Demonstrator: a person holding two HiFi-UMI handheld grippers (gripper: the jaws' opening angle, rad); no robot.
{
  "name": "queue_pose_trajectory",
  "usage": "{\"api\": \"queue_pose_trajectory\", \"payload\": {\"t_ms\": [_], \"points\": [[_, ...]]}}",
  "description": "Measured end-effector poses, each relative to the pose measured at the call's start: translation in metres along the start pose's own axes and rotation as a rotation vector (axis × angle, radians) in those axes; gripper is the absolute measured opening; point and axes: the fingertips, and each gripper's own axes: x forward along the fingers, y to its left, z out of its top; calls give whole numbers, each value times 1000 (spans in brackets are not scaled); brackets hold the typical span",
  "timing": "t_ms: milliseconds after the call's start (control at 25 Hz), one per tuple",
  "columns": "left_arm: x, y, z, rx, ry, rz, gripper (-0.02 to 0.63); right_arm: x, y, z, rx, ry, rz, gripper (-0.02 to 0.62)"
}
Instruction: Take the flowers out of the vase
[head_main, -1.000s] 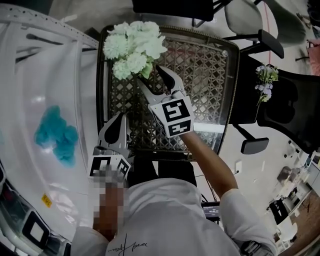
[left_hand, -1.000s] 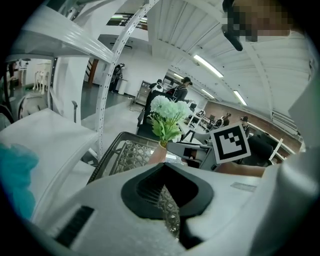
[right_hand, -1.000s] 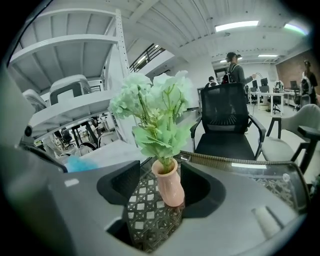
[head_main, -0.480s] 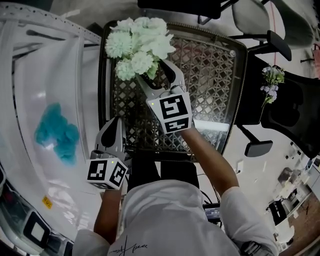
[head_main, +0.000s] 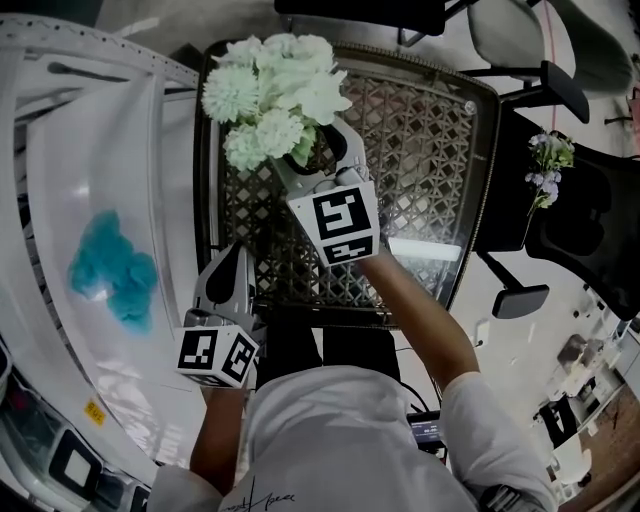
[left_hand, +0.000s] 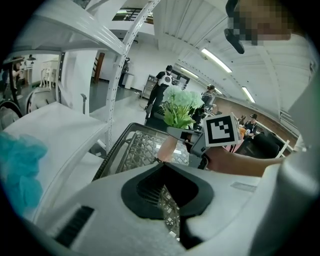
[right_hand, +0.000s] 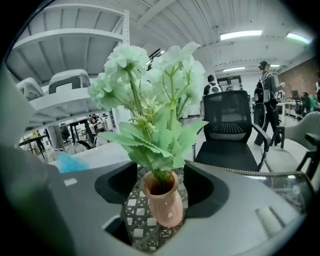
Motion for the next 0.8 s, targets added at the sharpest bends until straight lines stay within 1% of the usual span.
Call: {"api": "queue_pose_trajectory", "payload": {"t_ms": [240,440,800], "points": [[0,2,-2,-16,1,6,0,6,-1,3,-19,-21,0,268],[1,4,-6,-32,9,4,0,12,1,4,-23,-30,24,226],[1,7,-6,-36,6,3,0,11,1,8,-31,-52,10,225]]}}
